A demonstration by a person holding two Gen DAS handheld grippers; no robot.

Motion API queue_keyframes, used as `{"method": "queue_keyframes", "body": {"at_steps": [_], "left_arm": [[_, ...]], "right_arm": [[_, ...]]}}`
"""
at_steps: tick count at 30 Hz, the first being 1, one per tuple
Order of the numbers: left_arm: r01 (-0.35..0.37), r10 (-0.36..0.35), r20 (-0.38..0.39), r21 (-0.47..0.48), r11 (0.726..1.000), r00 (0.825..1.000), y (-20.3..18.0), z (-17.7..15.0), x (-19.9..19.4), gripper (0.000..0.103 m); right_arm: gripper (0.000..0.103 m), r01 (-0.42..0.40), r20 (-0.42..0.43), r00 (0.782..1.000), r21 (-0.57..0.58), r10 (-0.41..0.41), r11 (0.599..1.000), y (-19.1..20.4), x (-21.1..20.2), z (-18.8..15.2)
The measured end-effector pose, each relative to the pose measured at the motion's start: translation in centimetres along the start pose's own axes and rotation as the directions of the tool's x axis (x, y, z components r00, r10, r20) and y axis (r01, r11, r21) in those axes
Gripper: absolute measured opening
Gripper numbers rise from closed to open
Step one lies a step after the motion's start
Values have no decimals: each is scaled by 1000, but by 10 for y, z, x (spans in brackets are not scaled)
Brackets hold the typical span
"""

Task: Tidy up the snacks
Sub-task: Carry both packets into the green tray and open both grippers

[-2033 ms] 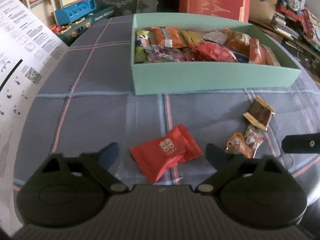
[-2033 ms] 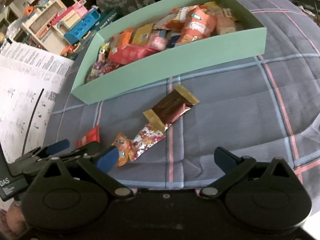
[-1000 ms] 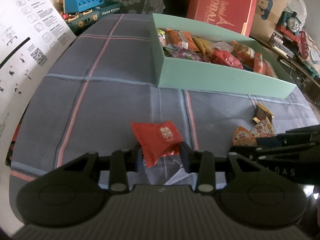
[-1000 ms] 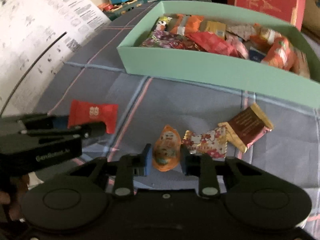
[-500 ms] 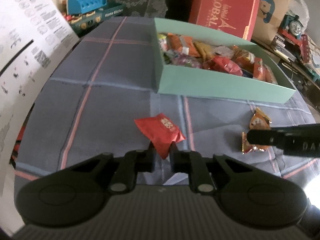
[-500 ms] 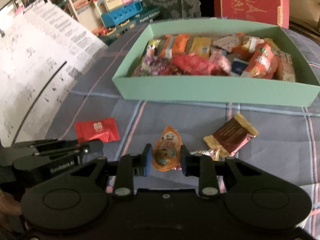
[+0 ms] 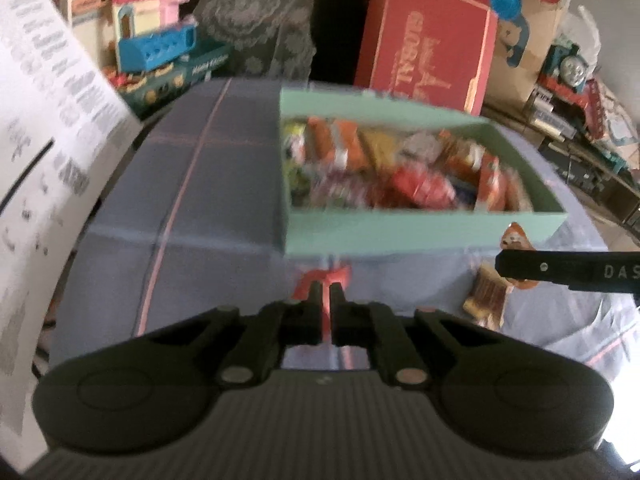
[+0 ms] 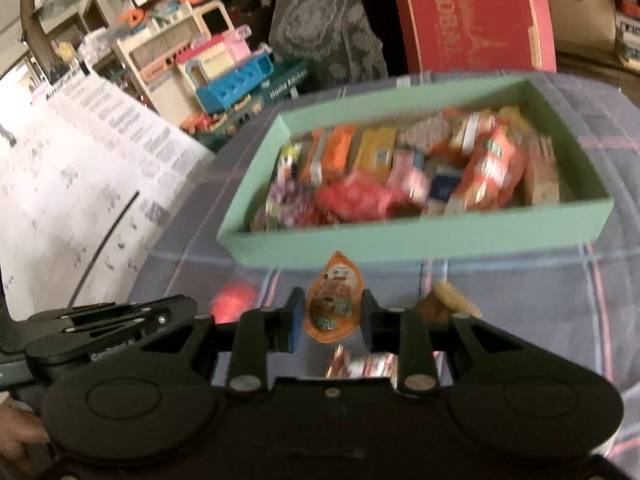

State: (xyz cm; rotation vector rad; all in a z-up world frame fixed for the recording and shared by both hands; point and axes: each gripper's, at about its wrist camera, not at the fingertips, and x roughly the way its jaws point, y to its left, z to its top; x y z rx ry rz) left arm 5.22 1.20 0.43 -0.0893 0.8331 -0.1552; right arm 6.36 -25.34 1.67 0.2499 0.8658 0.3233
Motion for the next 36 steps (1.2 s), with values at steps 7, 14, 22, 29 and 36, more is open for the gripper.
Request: {"method": "queue_keyframes", "body": {"at_steps": [7, 14, 22, 29, 36], "left_arm": [[7, -8, 13, 47, 999, 1000, -10, 27, 8, 5], [8, 1, -91, 107, 994, 996, -9, 10, 41, 60], [16, -4, -193, 63, 998, 981, -7, 11, 78, 41], [-10, 23, -173, 73, 997, 985, -9, 6, 74, 31], [53, -50, -64, 57, 997, 997, -11, 33, 24, 31]], "right_arm": [[28, 3, 61, 998, 28, -5, 1000, -20, -5, 32], [28, 1, 13, 1000, 60, -1, 998, -26, 7, 21], [28, 26, 5, 1000, 64, -27, 998, -28, 5, 17], [28, 25, 17, 1000, 61, -26, 998, -25, 4, 21], [28, -3, 43, 999, 60, 0, 998, -25, 3, 35]]}}
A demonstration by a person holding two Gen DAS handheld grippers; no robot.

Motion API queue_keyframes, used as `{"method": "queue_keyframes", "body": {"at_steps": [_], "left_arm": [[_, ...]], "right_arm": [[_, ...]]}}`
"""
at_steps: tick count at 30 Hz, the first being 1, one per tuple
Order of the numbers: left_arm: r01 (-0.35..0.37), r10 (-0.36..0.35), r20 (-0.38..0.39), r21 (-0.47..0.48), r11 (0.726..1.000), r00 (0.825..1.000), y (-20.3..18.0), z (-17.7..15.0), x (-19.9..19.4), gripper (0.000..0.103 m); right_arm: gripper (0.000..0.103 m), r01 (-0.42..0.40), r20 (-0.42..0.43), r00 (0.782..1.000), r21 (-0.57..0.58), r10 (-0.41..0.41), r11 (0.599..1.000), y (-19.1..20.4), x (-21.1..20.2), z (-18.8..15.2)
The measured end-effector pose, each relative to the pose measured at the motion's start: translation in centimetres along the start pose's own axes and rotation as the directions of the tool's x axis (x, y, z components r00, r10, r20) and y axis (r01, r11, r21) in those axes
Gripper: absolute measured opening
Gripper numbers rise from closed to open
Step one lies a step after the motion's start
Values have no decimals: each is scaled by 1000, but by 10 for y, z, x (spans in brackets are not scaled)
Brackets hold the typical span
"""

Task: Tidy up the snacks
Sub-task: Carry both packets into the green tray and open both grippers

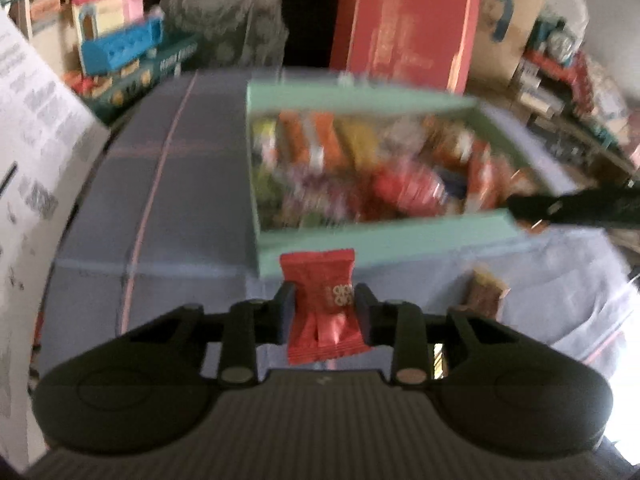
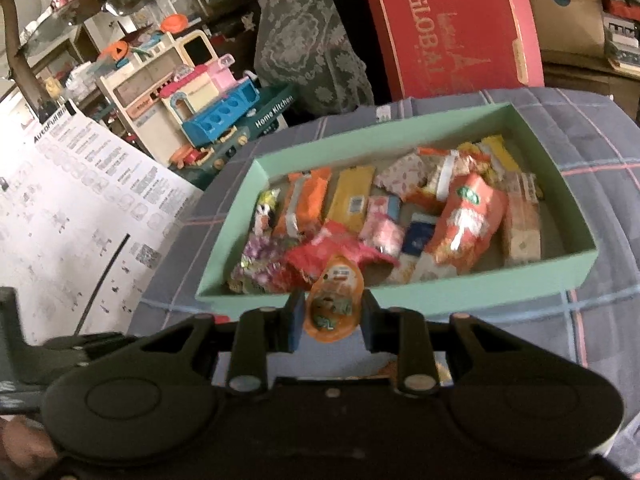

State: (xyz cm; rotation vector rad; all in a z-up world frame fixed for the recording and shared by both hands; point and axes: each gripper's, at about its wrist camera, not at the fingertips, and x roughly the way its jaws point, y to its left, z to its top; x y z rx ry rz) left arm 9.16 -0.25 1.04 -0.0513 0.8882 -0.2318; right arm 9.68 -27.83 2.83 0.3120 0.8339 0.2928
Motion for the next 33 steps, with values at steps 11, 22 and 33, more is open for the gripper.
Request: {"method": "queue_keyframes", "body": {"at_steps": [11, 22, 33], "left_arm": [[17, -20, 54, 65, 998, 998, -34, 104, 53, 31], [-49, 48, 30, 64, 997, 998, -50, 177, 132, 42], [-127, 126, 26, 58, 990, 992, -44, 162, 139, 100]], "right_arm": [[28, 27, 37, 999, 25, -28, 999, -18, 46, 77], [33, -2, 0, 1000, 85, 2, 996, -37, 118, 139], [103, -10, -4, 1000, 171, 11, 985, -52, 119, 136]]}}
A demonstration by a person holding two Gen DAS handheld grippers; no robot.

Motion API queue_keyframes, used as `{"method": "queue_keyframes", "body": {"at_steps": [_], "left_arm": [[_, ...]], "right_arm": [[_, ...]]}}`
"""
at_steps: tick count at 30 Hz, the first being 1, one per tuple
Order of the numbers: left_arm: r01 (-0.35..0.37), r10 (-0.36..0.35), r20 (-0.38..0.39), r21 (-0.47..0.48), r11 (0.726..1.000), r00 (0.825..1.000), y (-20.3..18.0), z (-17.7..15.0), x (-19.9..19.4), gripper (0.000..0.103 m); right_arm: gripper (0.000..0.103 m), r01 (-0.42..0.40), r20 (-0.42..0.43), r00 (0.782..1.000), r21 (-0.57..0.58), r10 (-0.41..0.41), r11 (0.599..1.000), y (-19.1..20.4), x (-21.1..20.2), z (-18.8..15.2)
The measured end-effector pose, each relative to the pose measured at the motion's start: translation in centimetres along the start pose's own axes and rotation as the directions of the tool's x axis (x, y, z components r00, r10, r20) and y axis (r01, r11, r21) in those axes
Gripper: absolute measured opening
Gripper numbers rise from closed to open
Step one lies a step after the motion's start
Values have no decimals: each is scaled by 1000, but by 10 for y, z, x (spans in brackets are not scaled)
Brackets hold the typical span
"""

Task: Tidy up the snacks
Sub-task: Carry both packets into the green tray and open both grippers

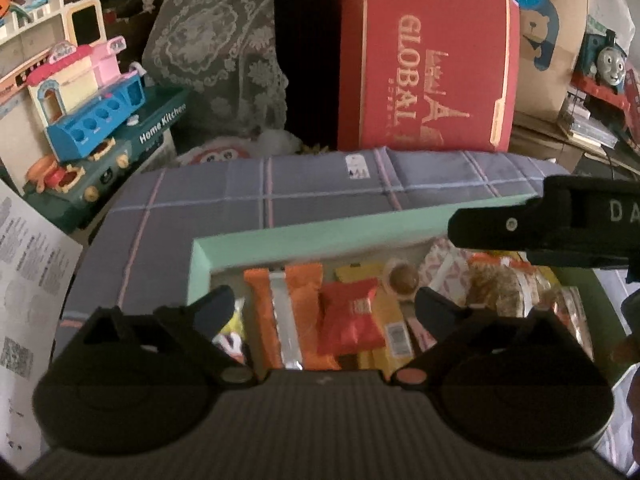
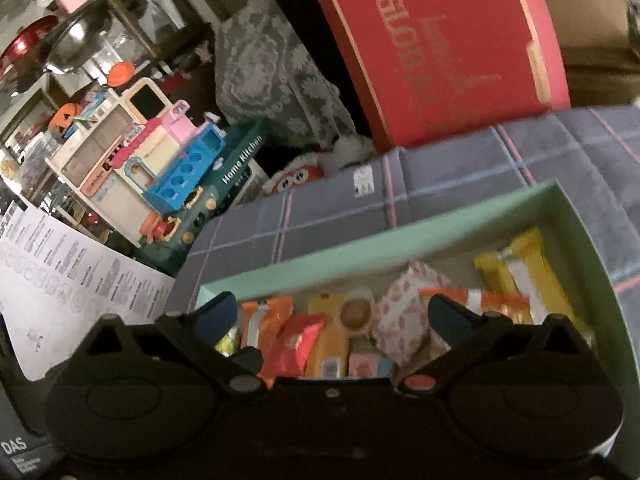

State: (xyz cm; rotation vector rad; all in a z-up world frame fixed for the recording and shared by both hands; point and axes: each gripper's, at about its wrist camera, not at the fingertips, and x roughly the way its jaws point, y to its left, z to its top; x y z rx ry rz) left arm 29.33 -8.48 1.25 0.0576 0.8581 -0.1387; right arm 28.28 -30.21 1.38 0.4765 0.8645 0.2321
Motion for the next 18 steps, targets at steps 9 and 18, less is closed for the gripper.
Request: {"method": "queue_keyframes", "body": {"at_steps": [9, 18], "left_arm": [[11, -11, 10, -10, 1000, 1000, -5, -14, -34, 103], [27, -28, 40, 14, 1000, 999, -19, -35, -83, 103]], "right_arm": [[103, 6, -9, 1000, -35, -6, 999, 7, -34, -24], [103, 8, -4, 1000, -61, -8, 998, 13, -83, -49]]}}
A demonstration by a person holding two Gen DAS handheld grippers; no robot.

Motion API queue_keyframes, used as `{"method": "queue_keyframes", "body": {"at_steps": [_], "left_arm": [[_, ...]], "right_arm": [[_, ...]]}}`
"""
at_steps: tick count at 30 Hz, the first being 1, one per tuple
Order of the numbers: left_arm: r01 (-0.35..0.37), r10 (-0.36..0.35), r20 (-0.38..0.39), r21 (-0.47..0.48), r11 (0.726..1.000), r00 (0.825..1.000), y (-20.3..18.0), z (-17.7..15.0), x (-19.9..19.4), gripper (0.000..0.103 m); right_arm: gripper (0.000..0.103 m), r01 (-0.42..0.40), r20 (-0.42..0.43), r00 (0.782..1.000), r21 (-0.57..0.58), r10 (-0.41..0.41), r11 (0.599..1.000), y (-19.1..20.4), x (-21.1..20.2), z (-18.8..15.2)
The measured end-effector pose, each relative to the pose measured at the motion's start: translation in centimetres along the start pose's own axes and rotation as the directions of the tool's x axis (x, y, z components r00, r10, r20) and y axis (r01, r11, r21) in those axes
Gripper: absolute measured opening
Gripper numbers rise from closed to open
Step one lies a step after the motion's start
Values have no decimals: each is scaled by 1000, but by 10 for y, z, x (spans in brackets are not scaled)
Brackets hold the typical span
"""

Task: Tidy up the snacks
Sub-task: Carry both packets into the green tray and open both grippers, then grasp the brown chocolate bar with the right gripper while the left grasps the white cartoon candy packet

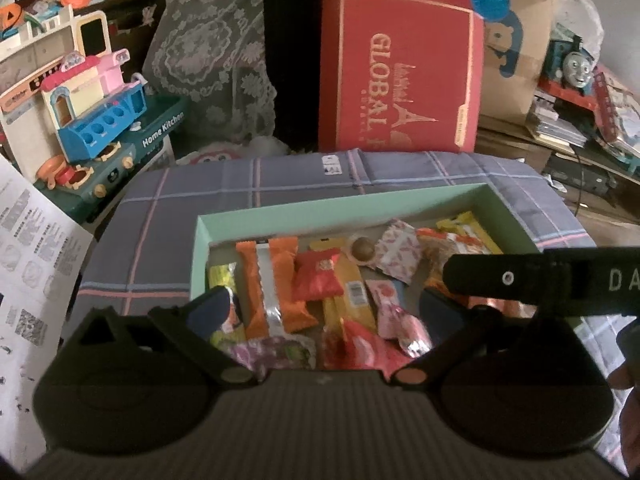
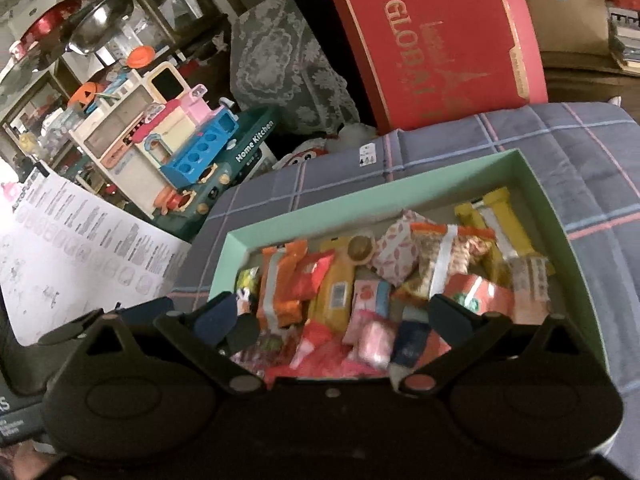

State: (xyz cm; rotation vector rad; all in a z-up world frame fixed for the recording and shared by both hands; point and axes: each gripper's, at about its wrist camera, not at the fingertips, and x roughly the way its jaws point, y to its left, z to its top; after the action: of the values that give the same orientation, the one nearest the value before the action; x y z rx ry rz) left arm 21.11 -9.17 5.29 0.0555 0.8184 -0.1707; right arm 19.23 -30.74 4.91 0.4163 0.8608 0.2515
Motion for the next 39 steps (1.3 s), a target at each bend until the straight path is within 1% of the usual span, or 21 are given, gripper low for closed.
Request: {"method": "queue_keyframes", "body": {"at_steps": [5, 11, 17, 20, 23, 26, 28, 30, 31, 32, 33, 34, 35, 36, 37, 38, 39], "left_arm": [[26, -26, -1, 1, 1000, 1000, -7, -19, -23, 103], [55, -55, -38, 16, 998, 998, -16, -56, -39, 103], [84, -81, -109, 28, 996, 991, -23, -98, -37, 103], [107, -99, -146, 48, 993, 984, -30, -122, -32, 103], [128, -110, -183, 92, 987, 977, -38, -144, -25, 103], [149, -120, -191, 148, 978, 974, -44, -158, -22, 103], [177, -139, -190, 200, 964, 972, -49, -163, -21, 103], [202, -155, -184, 272, 941, 971, -58, -166, -20, 103], [212, -162, -180, 308, 927, 970, -62, -167, -20, 103], [222, -170, -174, 347, 911, 970, -66, -169, -20, 103], [227, -177, -165, 373, 900, 970, -69, -171, -20, 99], [237, -188, -159, 392, 889, 969, -72, -171, -20, 82], [253, -201, -167, 400, 881, 965, -73, -172, -19, 69], [271, -212, -187, 391, 879, 959, -74, -173, -17, 41], [291, -224, -213, 371, 882, 951, -73, -173, -14, 24], [297, -228, -224, 352, 888, 947, -70, -173, -11, 22], [296, -230, -221, 340, 893, 948, -67, -174, -11, 22]], "right_arm": [[103, 4, 17, 1000, -15, -4, 1000, -1, -29, -19], [103, -1, 14, 1000, 3, 1, 1000, -13, -53, -45], [103, -12, -37, 999, 24, 13, 1000, -30, -61, -82], [103, 10, -63, 998, 47, -7, 999, -39, -60, -101], [103, 26, -96, 995, 75, -19, 997, -49, -54, -119], [103, 45, -130, 991, 94, -32, 995, -58, -51, -138], [100, 57, -139, 989, 90, -45, 994, -60, -50, -146], [92, 62, -152, 987, 94, -47, 994, -61, -47, -151], [88, 64, -154, 987, 100, -48, 993, -62, -47, -153], [78, 67, -154, 987, 99, -51, 993, -62, -46, -155], [71, 72, -157, 986, 98, -56, 993, -61, -44, -155], [68, 75, -161, 985, 98, -58, 992, -61, -43, -155], [64, 76, -164, 985, 100, -59, 992, -60, -41, -155], [60, 78, -168, 984, 101, -60, 992, -59, -38, -154], [58, 79, -171, 983, 100, -62, 992, -58, -36, -154], [56, 80, -176, 982, 100, -62, 992, -57, -34, -154], [54, 81, -182, 981, 99, -62, 992, -55, -31, -154]]}}
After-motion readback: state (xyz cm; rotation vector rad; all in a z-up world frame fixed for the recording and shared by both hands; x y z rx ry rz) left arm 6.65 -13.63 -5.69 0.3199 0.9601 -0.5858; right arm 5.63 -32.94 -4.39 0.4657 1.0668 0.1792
